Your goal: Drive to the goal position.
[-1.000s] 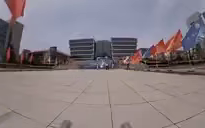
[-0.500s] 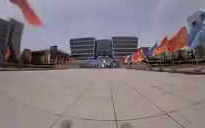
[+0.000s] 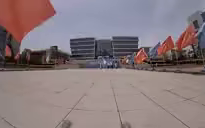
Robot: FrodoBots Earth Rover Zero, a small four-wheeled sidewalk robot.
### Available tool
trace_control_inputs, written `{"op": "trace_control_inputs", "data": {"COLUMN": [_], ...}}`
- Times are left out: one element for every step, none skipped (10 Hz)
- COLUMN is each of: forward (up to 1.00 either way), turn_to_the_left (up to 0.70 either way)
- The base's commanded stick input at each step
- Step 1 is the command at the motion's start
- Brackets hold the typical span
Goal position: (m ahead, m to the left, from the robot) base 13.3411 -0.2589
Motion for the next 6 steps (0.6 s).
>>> {"op": "trace_control_inputs", "data": {"forward": [1.0, 1.0, 1.0, 1.0, 1.0, 1.0], "turn_to_the_left": [0.0, 0.0, 0.0, 0.0, -0.07, -0.22]}}
